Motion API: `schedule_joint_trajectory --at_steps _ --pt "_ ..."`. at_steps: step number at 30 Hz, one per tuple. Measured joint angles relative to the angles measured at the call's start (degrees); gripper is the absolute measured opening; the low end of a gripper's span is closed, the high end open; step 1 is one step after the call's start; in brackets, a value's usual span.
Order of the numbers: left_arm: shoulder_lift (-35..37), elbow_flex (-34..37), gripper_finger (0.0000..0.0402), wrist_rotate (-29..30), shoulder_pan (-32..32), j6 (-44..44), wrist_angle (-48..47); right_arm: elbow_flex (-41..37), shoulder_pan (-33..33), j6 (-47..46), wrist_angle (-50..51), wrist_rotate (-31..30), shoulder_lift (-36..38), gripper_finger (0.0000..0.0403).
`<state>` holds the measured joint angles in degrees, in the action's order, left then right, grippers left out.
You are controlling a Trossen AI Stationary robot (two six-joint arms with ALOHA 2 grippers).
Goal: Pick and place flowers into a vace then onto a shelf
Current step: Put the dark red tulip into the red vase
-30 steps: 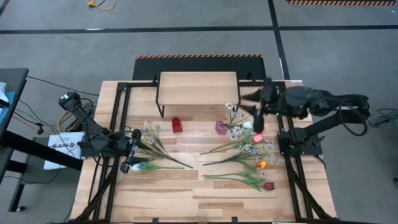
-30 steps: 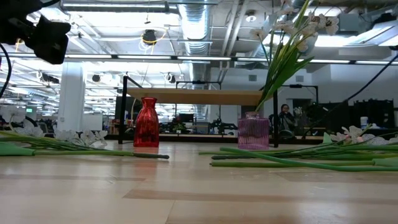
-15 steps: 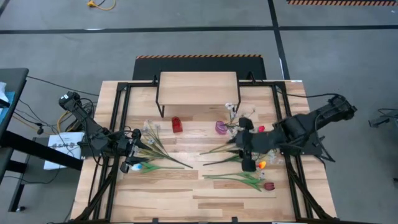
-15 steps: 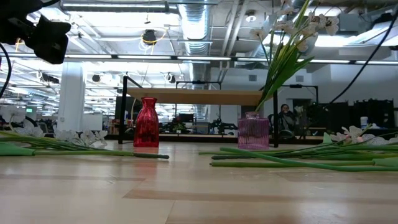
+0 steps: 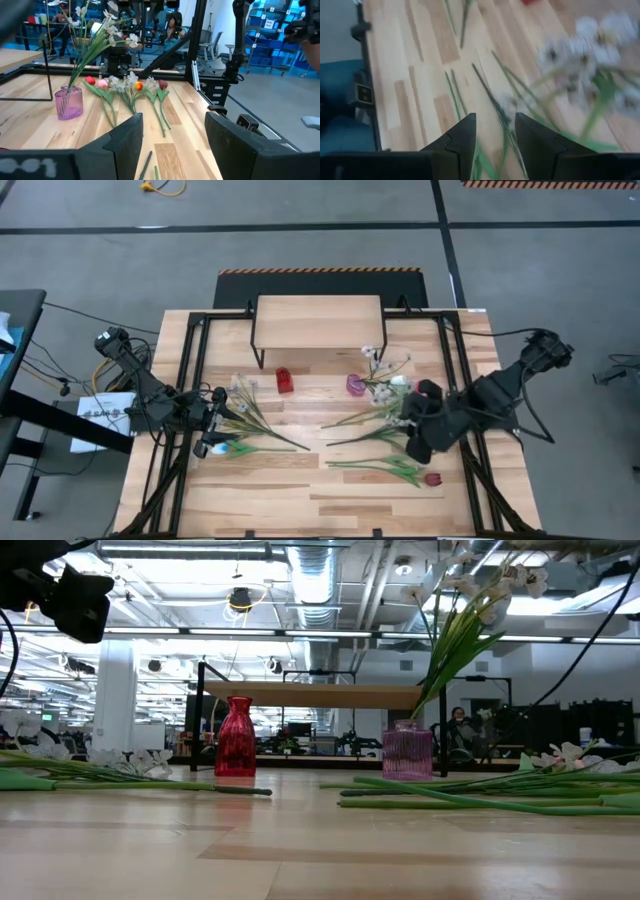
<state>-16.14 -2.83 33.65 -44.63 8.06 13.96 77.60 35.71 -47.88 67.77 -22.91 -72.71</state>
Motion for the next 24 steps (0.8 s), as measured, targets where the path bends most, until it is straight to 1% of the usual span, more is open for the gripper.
schedule_joint_trajectory --at_steps 6,8,13,17,19,21,24 --pt "0.0 0.0 0.0204 1.6 0.0 0.0 0.9 0.0 5.1 -12.4 9.9 -3.7 0.0 0.0128" --pt "0.0 0.0 0.0204 1.8 0.0 -0.1 1.1 0.0 6.9 -16.2 13.2 -7.0 0.3 0.0128" --pt "0.0 0.0 0.0204 1.9 0.0 -0.2 1.1 0.0 13.1 -22.9 20.6 -18.5 3.7 0.0128" --pt "0.0 0.0 0.0204 1.9 0.0 -0.1 1.1 0.0 16.2 -21.5 21.2 -29.2 7.0 0.0128" --pt "0.0 0.0 0.0204 1.7 0.0 0.1 1.1 0.0 17.4 -19.9 21.2 -33.2 8.2 0.0128" --pt "0.0 0.0 0.0204 1.7 0.0 0.2 1.1 0.0 18.6 -19.0 21.3 -36.3 9.2 0.0128" --pt "0.0 0.0 0.0204 1.7 0.0 0.2 1.0 0.0 20.6 -19.2 21.8 -38.5 9.9 0.0128"
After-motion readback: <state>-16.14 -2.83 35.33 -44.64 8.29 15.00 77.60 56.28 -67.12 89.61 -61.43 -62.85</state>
